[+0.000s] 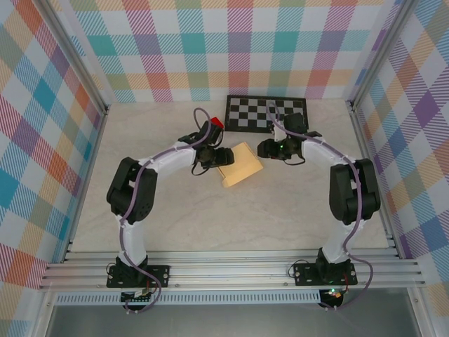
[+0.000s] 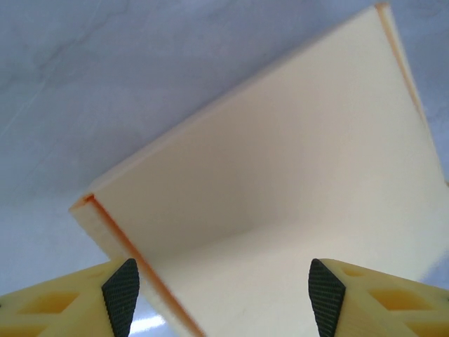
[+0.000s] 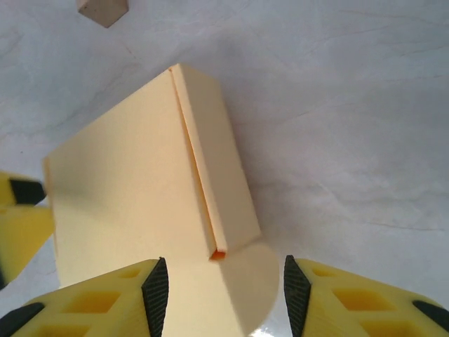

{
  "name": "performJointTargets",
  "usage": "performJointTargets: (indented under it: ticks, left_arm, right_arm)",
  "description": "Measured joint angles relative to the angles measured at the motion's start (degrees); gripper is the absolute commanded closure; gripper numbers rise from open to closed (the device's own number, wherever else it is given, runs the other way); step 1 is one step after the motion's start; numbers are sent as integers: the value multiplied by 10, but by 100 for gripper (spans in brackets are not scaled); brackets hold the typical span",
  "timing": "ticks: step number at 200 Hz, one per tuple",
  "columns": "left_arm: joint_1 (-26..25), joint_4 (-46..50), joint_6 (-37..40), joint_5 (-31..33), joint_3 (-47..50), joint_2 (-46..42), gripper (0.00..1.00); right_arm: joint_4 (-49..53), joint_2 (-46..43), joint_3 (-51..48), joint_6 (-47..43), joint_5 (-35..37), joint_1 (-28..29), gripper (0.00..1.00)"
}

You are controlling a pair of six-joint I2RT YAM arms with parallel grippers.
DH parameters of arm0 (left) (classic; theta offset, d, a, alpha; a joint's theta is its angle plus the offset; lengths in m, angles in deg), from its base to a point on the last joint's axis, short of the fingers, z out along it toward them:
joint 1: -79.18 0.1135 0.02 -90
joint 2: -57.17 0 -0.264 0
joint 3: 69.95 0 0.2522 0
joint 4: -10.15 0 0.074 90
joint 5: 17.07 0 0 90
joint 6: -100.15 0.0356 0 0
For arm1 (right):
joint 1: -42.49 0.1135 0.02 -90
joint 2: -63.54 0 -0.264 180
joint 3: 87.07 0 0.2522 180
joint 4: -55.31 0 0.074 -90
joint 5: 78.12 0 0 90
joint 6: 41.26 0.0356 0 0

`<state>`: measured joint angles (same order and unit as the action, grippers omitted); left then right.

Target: Fold the paper box

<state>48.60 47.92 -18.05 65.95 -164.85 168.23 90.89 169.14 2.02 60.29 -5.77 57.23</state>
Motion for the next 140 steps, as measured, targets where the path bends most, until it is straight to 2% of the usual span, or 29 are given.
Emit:
performJointTargets:
  ticks: [33, 72, 102, 140]
  left_arm:
    - [0, 12, -20, 5, 80, -70, 28]
    - [0, -9, -37, 2, 134, -111, 28]
    - [0, -43, -50, -16, 140, -96, 28]
    - [0, -54, -39, -22, 82, -30, 28]
  right_arm:
    - [2, 58, 70, -15, 11, 0, 49]
    - [-13, 124, 130, -55, -31, 7, 49]
    - [-25, 166, 159, -62, -61, 22, 50]
    - [-50, 147, 104, -44, -77, 39, 51]
